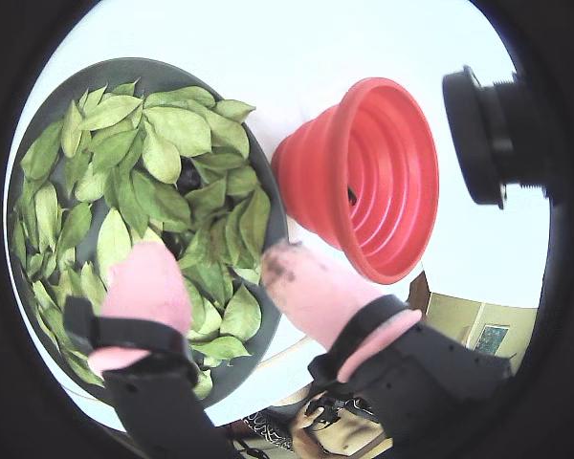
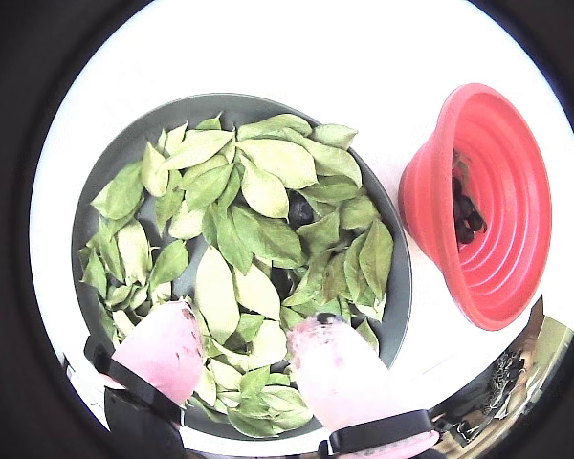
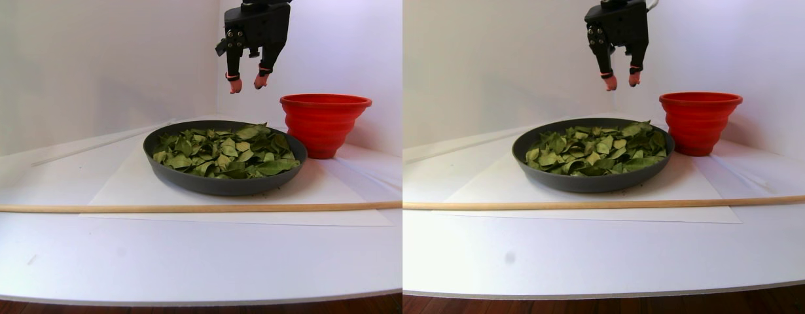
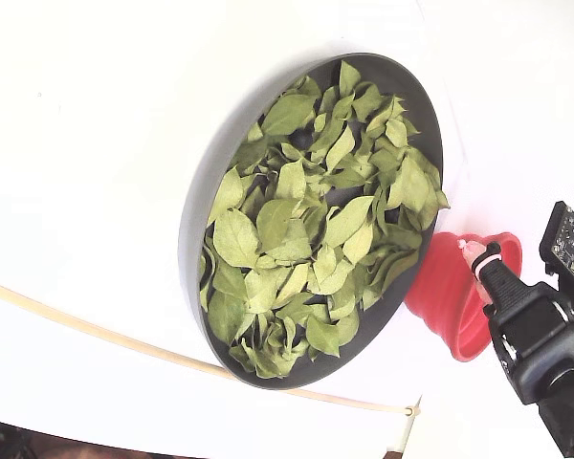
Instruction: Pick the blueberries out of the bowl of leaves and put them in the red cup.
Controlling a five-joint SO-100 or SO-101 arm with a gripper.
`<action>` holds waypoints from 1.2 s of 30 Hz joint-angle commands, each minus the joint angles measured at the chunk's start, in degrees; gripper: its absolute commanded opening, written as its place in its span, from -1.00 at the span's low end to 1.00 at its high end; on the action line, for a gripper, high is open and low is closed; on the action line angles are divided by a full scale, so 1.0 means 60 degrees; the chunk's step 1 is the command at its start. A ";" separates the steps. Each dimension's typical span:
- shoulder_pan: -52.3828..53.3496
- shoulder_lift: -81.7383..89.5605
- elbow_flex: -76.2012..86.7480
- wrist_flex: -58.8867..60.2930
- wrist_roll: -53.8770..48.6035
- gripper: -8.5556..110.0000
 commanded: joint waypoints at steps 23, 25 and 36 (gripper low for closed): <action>-0.1362 0.2358 0.0630 0.0249 -0.0234 -0.57; -0.1450 0.2358 0.0688 0.0249 -0.0249 -0.57; -0.1919 0.2256 0.0908 0.0293 -0.0249 -0.57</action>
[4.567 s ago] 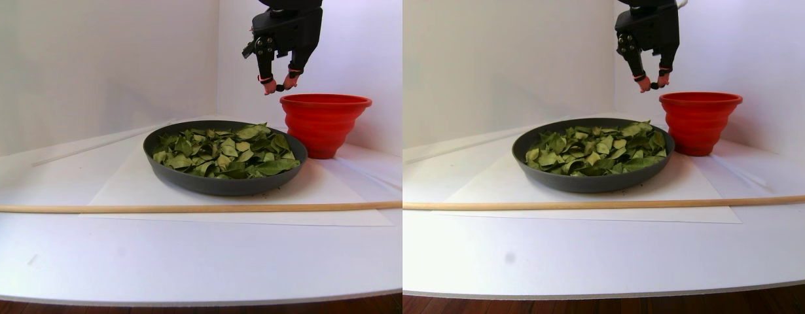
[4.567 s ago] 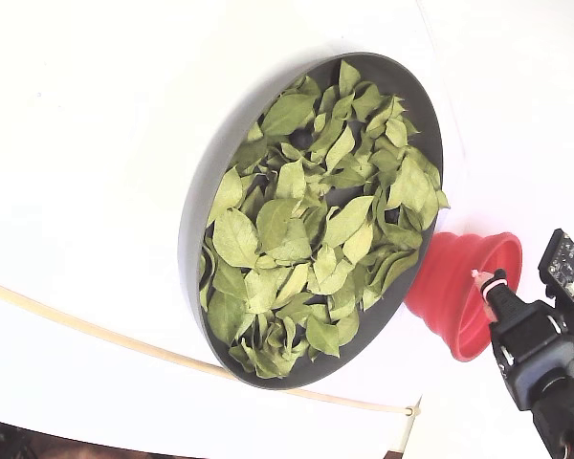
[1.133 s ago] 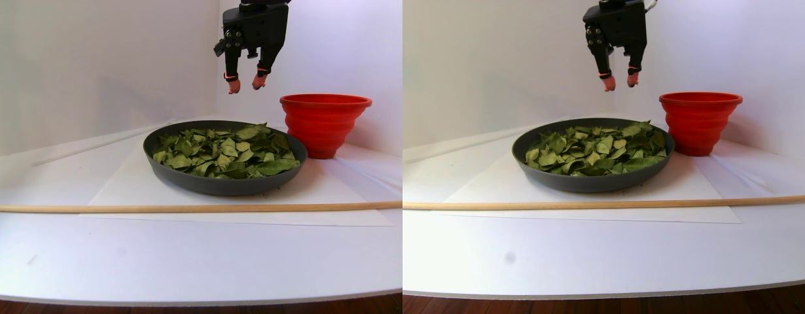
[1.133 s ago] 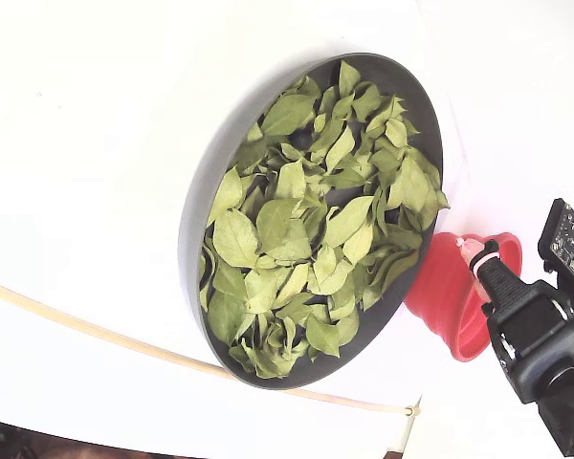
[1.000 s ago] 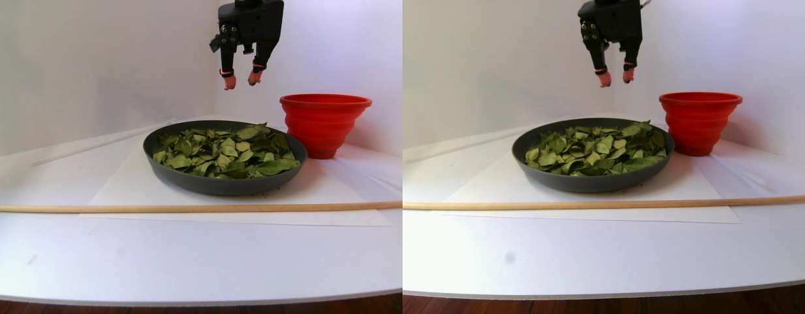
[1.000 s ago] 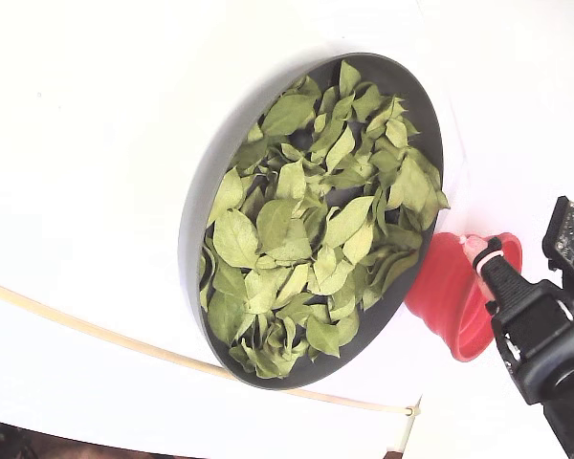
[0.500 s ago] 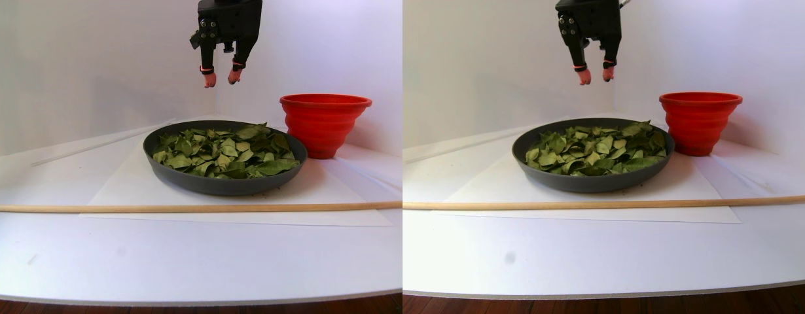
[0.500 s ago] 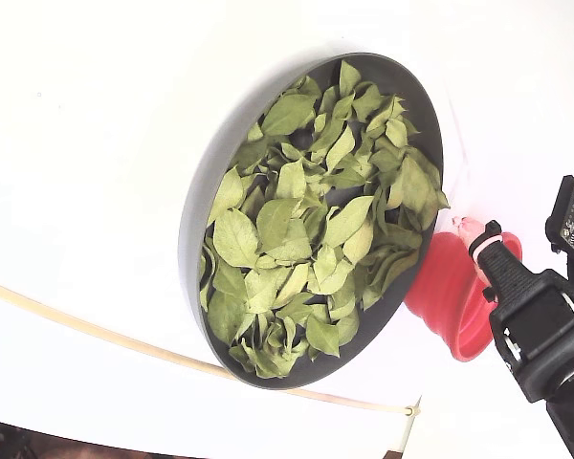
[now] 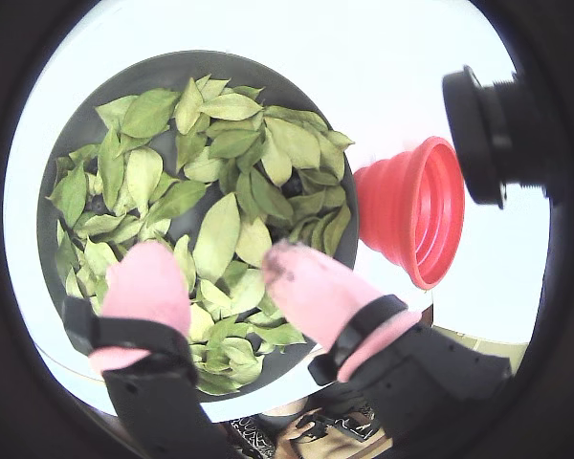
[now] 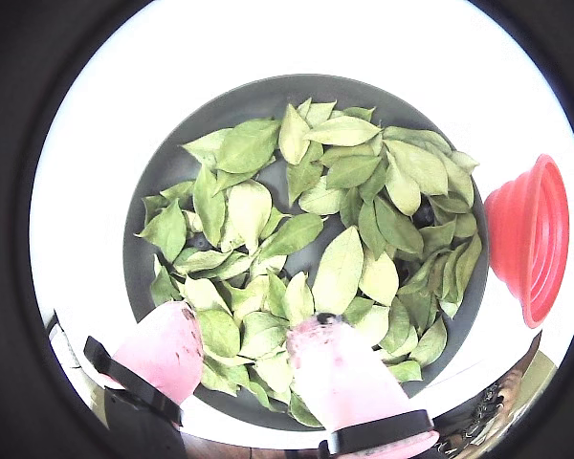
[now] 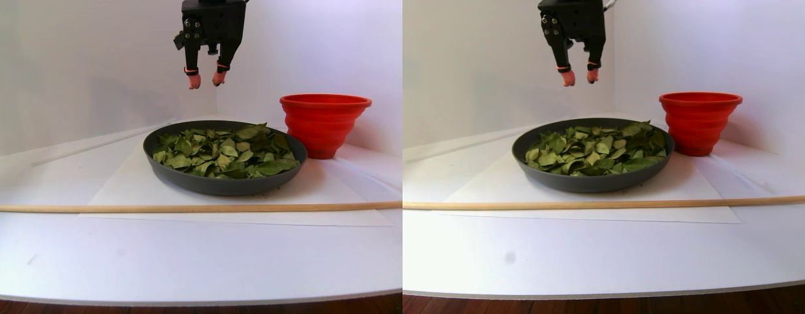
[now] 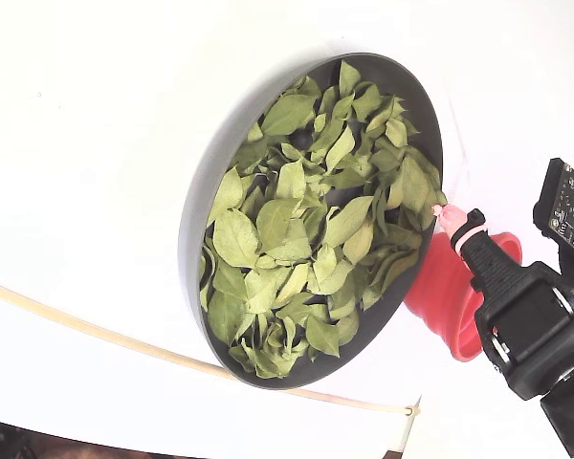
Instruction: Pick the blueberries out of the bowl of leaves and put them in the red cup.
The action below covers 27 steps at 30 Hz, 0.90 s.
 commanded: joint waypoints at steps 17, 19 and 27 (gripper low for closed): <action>-0.0762 -0.0015 0.0146 -0.0571 -0.0088 -0.57; -0.0776 -0.0176 0.0117 -0.0645 -0.0103 -0.57; -0.0820 -0.0967 0.0059 -0.1216 -0.0103 -0.57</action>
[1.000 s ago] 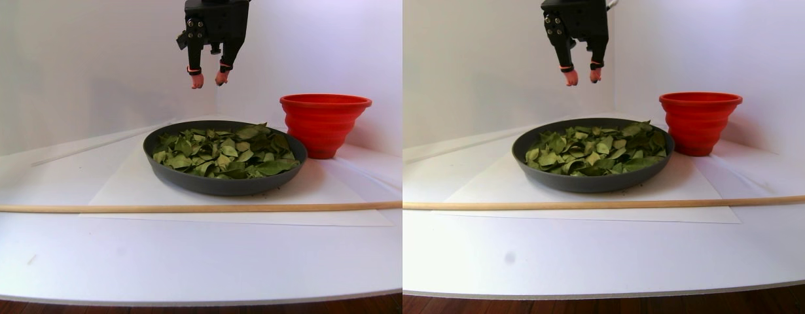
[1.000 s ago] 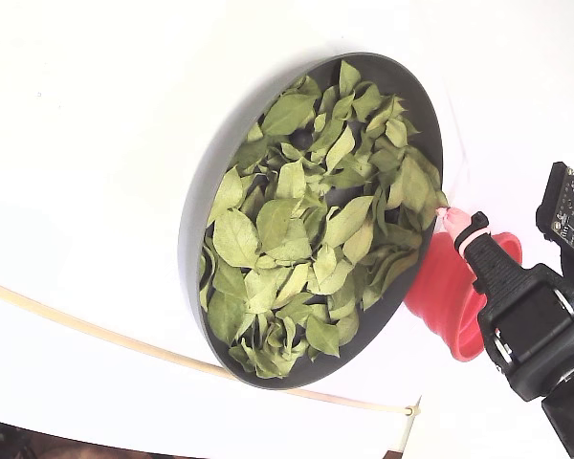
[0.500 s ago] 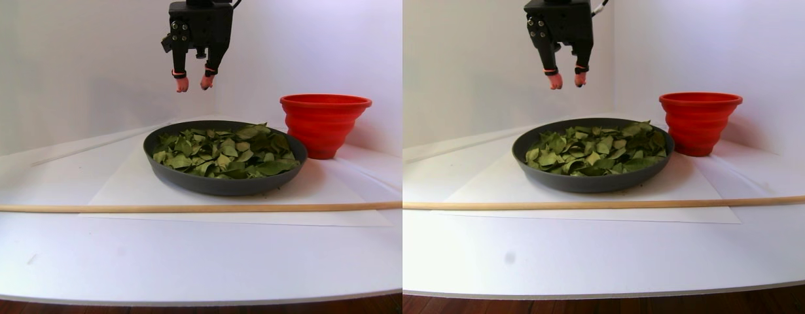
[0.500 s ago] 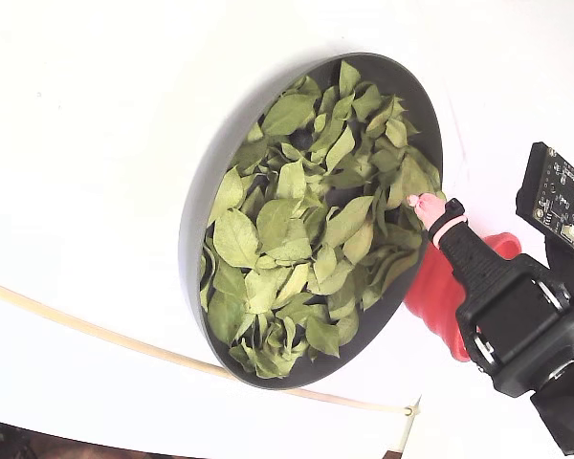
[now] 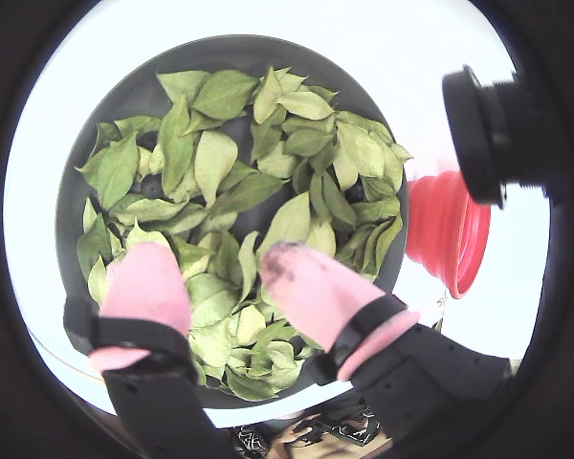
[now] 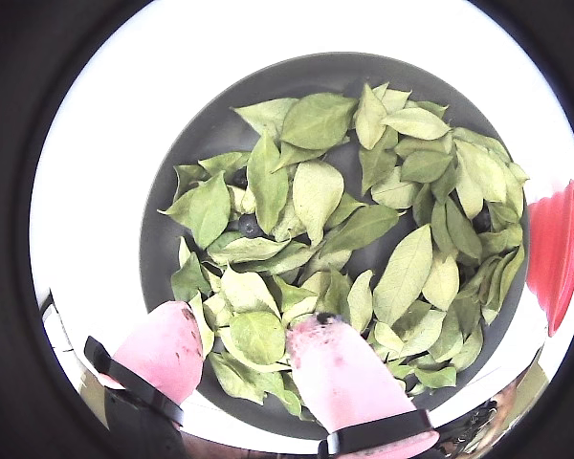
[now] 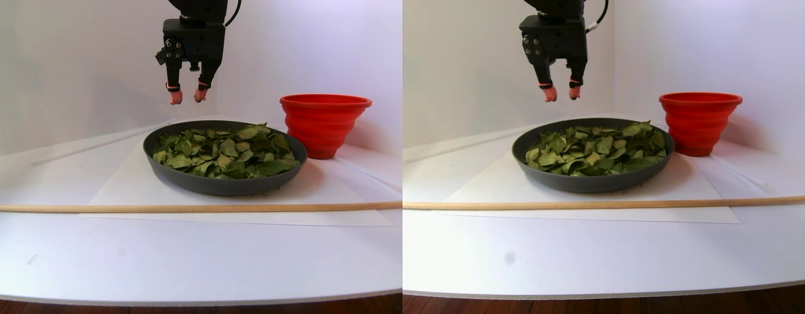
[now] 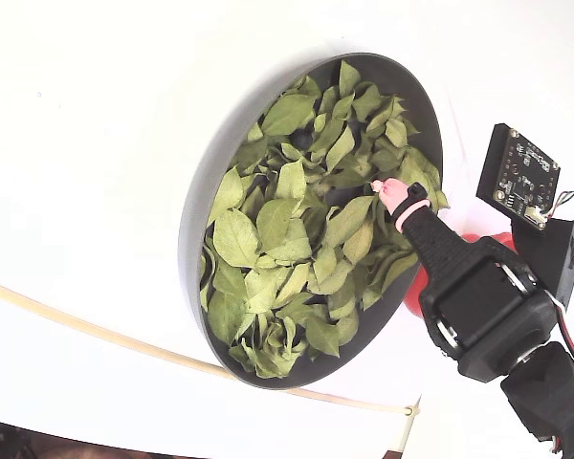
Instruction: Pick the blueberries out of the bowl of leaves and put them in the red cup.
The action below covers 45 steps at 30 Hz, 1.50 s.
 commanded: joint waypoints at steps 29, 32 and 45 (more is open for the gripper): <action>-0.0308 -0.1904 -0.1113 -0.1685 0.0615 -0.58; -0.0308 -0.2124 -0.1245 -0.1816 0.0659 -0.58; -0.0278 -0.2886 -0.1567 -0.2505 0.0850 -0.58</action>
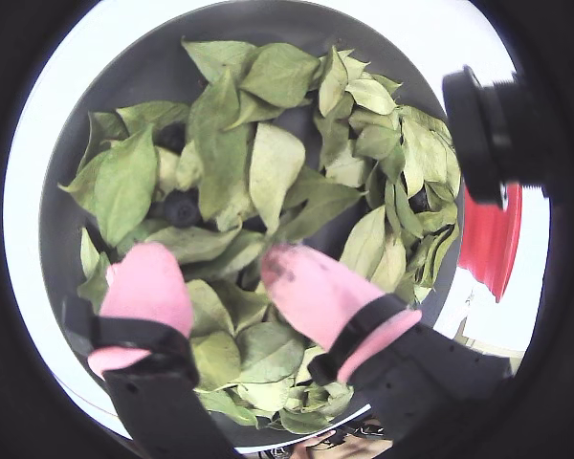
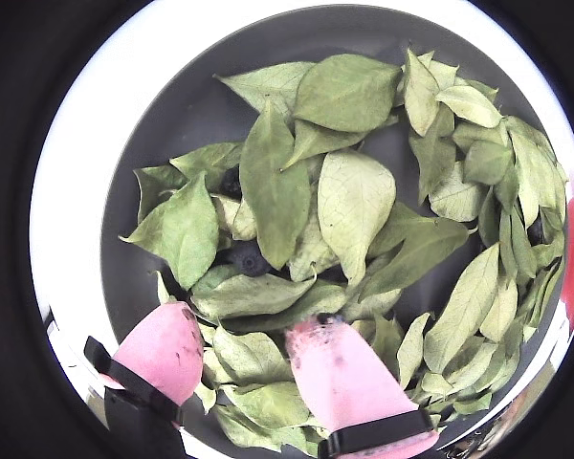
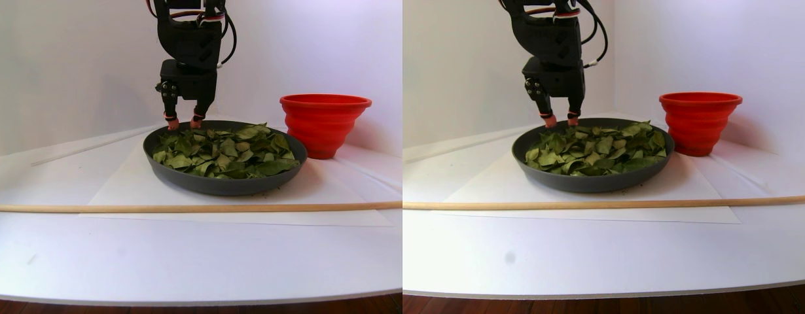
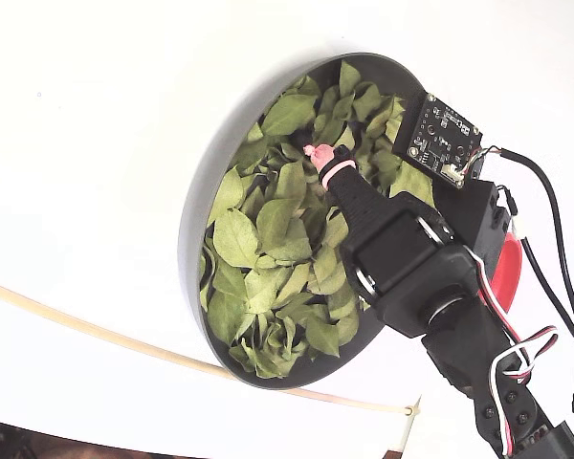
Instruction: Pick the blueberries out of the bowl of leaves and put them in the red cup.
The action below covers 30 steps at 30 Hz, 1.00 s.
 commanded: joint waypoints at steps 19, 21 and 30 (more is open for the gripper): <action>-0.0015 -0.0645 -0.0996 -0.0718 0.0234 -0.57; -0.0015 -0.0688 -0.1025 -0.0747 0.0264 -0.57; -0.0088 -0.0967 -0.1128 -0.0981 0.0454 -0.57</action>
